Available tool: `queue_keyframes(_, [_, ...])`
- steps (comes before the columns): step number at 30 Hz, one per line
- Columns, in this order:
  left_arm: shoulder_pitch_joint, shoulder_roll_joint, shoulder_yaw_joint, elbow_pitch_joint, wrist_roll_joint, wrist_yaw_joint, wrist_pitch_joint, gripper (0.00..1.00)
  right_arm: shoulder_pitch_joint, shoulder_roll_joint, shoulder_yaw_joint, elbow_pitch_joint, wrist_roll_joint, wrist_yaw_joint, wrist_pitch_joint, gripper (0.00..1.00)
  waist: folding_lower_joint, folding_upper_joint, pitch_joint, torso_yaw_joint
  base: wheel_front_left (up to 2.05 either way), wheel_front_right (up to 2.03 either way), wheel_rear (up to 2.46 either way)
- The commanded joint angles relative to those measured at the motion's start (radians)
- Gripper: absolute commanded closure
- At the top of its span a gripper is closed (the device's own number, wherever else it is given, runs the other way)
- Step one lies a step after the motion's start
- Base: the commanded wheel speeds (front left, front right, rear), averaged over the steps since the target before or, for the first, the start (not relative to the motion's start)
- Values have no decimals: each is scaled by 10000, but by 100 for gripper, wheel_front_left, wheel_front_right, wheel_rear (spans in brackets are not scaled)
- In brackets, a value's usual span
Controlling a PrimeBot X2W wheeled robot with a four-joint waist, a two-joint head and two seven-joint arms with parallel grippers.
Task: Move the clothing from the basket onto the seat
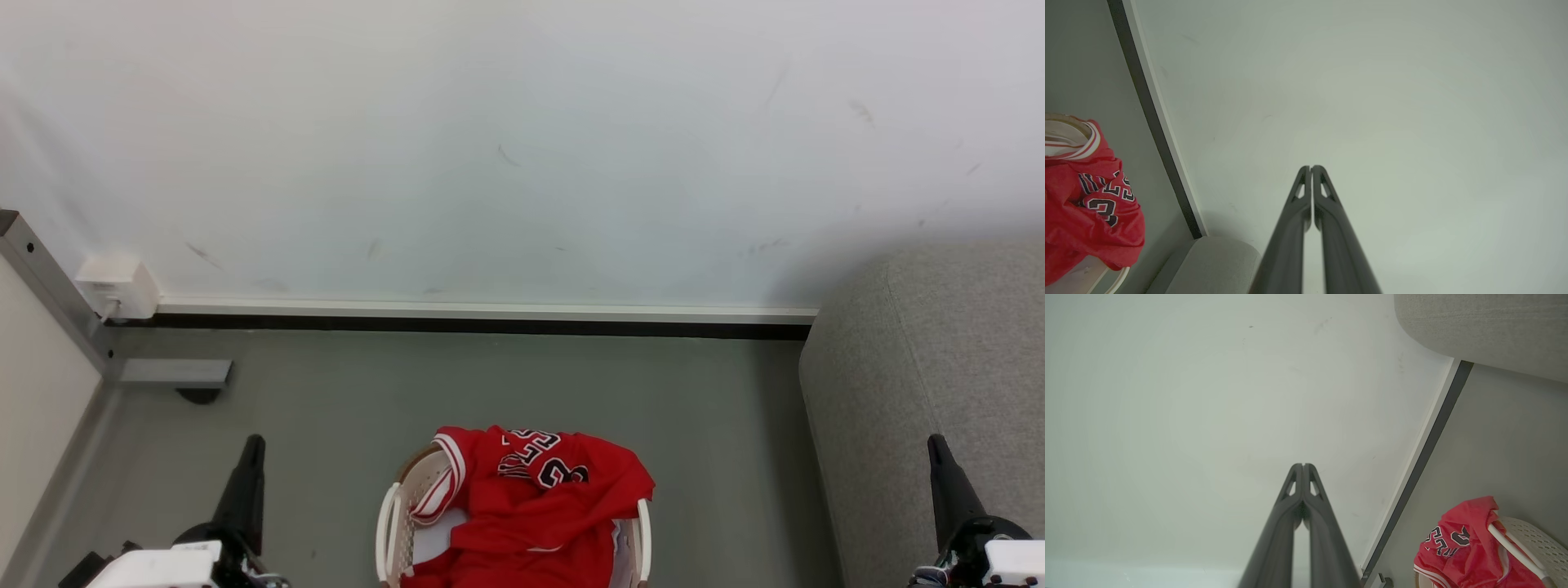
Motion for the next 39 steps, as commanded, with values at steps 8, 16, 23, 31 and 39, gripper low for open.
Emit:
queue_keyframes(8, [-67,23,18,-27,-137,-49,34,100,-117,-12,-29,-36,21,-24,18,100,0,-1,0,0,0,0,0])
queue_keyframes(16, [-67,23,18,-27,-137,-49,35,100,-118,-12,-29,-36,19,-24,18,100,0,-1,0,0,0,0,0])
queue_keyframes(23, [-67,23,18,-27,-137,-49,35,100,-118,-12,-29,-36,21,-24,18,100,0,-1,0,0,0,0,0])
queue_keyframes(31, [-67,23,18,-27,-137,-49,35,100,-118,-12,-29,-36,21,-24,18,100,0,-1,0,0,0,0,0])
queue_keyframes(39, [-67,23,18,-27,-137,-49,34,100,-118,-12,-29,-36,20,-24,18,100,0,-1,0,0,0,0,0])
